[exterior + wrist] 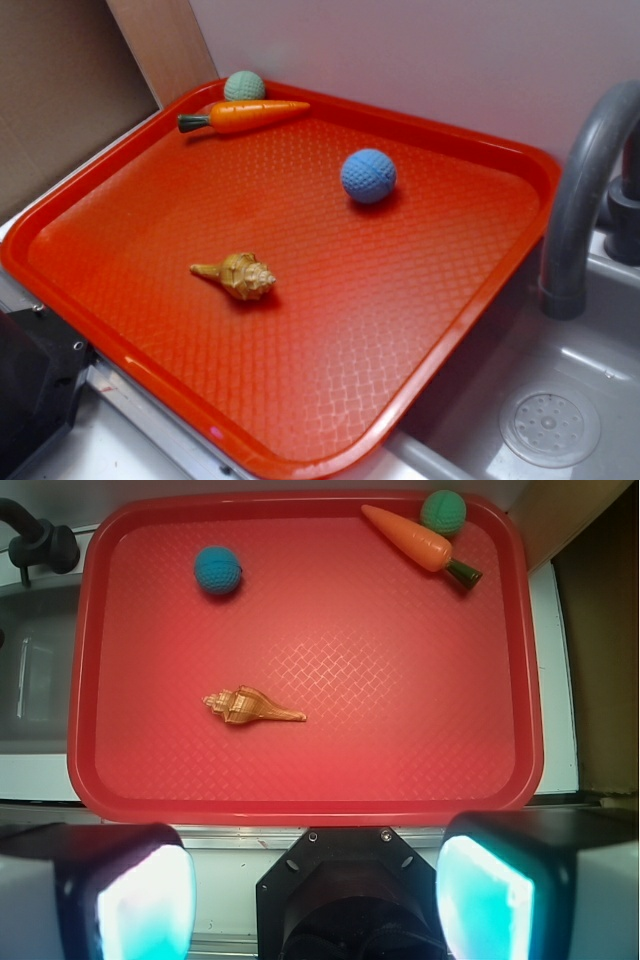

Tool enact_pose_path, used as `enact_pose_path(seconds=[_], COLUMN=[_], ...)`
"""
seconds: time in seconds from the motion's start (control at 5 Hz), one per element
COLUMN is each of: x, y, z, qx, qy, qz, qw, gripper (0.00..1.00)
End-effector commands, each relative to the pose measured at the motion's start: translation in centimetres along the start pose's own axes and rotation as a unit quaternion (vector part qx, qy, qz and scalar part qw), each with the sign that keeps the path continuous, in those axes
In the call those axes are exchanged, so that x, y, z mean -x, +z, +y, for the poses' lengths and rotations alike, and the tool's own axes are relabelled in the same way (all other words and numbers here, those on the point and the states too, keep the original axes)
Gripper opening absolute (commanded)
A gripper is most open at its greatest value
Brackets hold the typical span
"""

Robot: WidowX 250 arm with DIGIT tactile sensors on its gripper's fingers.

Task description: Grab the blue ball.

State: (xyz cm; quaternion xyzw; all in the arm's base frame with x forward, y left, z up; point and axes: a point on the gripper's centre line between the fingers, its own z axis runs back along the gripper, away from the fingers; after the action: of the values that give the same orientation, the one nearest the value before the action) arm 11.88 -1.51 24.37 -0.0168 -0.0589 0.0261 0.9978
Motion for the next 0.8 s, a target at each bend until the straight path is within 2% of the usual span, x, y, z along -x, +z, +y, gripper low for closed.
enact_pose_path(seconds=[0.0, 0.2, 0.4, 0.6], x=[0.0, -2.3, -3.2, -3.2], y=[0.0, -4.7, -5.3, -5.3], z=[0.0, -2.1, -3.1, -3.1], qx=[0.000, 0.022, 0.071, 0.071], qy=[0.000, -0.067, -0.117, -0.117], qz=[0.000, -0.079, -0.123, -0.123], qw=[1.000, 0.994, 0.983, 0.983], gripper=[1.00, 1.00, 1.00, 1.00])
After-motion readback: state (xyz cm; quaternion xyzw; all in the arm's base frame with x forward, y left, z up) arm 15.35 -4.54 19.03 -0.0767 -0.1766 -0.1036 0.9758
